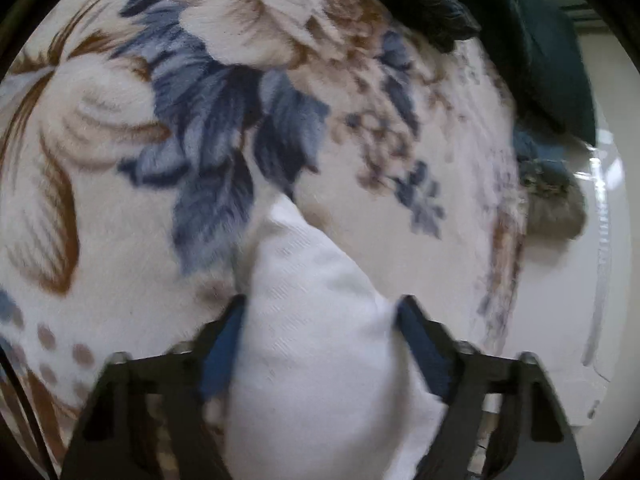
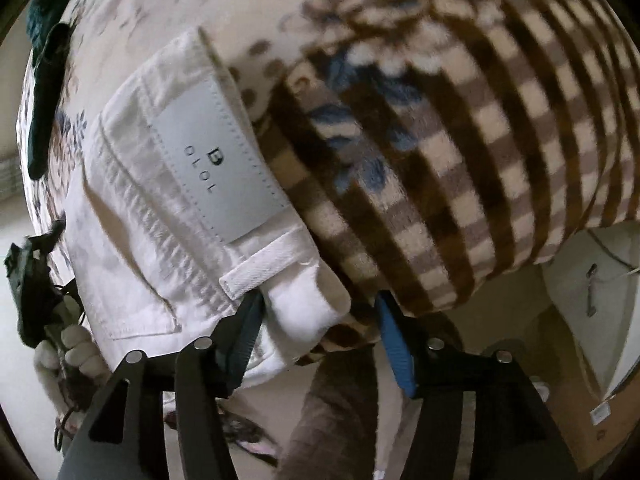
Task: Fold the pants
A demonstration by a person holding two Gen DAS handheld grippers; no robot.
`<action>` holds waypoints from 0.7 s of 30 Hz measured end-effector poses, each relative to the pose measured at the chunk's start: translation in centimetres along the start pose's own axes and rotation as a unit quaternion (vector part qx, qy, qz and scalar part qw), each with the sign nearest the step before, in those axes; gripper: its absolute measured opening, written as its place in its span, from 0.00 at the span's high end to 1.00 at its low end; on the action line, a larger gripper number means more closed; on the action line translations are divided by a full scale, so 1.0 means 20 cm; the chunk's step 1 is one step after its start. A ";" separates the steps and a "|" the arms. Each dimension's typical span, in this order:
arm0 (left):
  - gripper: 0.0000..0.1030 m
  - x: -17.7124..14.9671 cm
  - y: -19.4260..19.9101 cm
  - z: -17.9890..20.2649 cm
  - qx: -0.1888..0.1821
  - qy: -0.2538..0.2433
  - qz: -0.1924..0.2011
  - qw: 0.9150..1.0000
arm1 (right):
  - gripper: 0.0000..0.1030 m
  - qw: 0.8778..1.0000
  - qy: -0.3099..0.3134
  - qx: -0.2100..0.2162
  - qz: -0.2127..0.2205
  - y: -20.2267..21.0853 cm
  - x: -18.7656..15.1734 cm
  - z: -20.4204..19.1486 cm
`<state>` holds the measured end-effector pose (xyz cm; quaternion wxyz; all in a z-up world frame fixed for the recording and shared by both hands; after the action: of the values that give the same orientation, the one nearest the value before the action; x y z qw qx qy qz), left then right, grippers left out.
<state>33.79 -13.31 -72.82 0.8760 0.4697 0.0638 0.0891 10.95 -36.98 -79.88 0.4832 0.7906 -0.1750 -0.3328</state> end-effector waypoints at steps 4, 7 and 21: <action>0.48 0.00 0.03 -0.04 -0.028 0.030 -0.007 0.999 | 0.34 0.999 -0.019 0.040 0.009 0.04 0.01 0.07; 0.14 -0.10 0.08 -0.02 -0.055 0.018 -0.035 0.998 | 0.29 0.996 -0.024 0.087 0.009 0.02 -0.04 0.10; 0.05 -0.52 0.04 0.02 -0.070 0.008 -0.097 0.993 | 0.27 0.955 -0.047 0.294 -0.002 -0.14 -0.18 0.12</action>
<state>23.63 -15.39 -71.64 0.9105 0.3986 0.1097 0.0119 6.66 -35.09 -81.77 0.2201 0.8816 -0.2862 -0.3041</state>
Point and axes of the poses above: each gripper's, at about its wrist camera, not at the fingertips, and y roughly against the way its jaws point, z to its right, x to its top, the point moved 10 cm from there along -y, roughly the way its jaws point
